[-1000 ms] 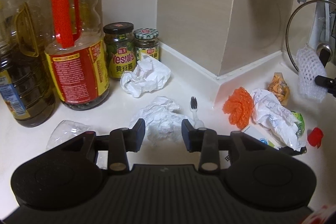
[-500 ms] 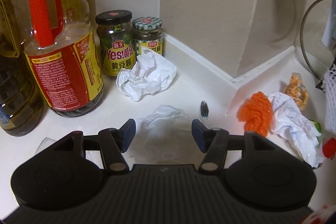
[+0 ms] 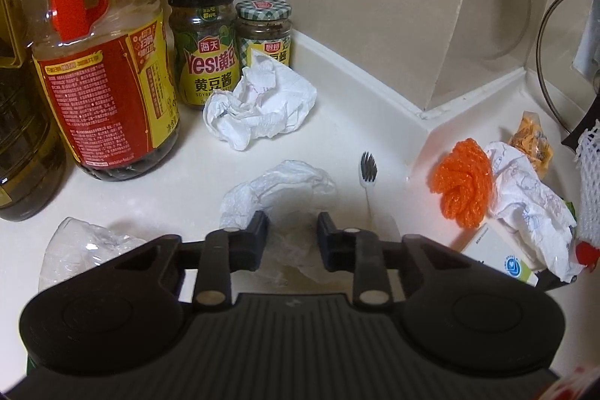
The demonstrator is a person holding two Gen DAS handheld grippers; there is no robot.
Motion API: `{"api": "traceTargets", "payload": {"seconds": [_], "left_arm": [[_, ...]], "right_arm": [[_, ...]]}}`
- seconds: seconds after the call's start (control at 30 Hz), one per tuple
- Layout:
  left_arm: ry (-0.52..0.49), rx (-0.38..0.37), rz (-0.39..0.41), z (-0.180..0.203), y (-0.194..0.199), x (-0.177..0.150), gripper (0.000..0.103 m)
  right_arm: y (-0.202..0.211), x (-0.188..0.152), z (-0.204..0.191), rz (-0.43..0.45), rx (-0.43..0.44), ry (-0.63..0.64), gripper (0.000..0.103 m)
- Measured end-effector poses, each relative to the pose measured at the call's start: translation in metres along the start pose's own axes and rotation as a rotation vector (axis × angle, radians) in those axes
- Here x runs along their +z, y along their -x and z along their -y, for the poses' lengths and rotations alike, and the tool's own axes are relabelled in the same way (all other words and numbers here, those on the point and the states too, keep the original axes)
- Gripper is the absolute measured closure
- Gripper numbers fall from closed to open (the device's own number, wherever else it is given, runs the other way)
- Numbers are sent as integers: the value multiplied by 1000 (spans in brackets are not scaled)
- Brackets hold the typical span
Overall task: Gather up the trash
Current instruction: 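Grasp the crumpled white tissue with the left tool, then carry the tissue and foam sleeve down over the wastebasket with both tools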
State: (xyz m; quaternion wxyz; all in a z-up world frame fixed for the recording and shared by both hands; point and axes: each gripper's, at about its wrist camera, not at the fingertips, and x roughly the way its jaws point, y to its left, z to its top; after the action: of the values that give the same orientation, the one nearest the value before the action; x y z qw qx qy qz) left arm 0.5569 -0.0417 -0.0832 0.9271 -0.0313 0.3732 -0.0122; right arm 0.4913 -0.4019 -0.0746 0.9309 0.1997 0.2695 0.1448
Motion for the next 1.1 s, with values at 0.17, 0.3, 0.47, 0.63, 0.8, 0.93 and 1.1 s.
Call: {"api": "traceTargets", "payload": {"seconds": [0.17,0.3,0.47,0.63,0.8,0.93,1.1], "left_arm": [[17,2,33,-7,13,0,84],[34,-3,75,-15,31,3,85],[63,-23,119,-25,59,3,85],[70,-29,138,-30,88,-3,85],[74,-59,150,-34,117,-17,85],[78,-91,151,-37,141,-31,85],[93,-144,142,-44,168,-52,85]], "right_arm": [[4,-2,-3,-3,-2,9,90],[8,-3,-5,4,-8,13,90],[17,-2,-11,25,-8,20,90],[29,-6,-23,39,-6,23,90],[46,-14,-42,48,6,32,90],[61,-23,-60,54,13,35,90],[84,-40,-84,60,19,41,90]]}}
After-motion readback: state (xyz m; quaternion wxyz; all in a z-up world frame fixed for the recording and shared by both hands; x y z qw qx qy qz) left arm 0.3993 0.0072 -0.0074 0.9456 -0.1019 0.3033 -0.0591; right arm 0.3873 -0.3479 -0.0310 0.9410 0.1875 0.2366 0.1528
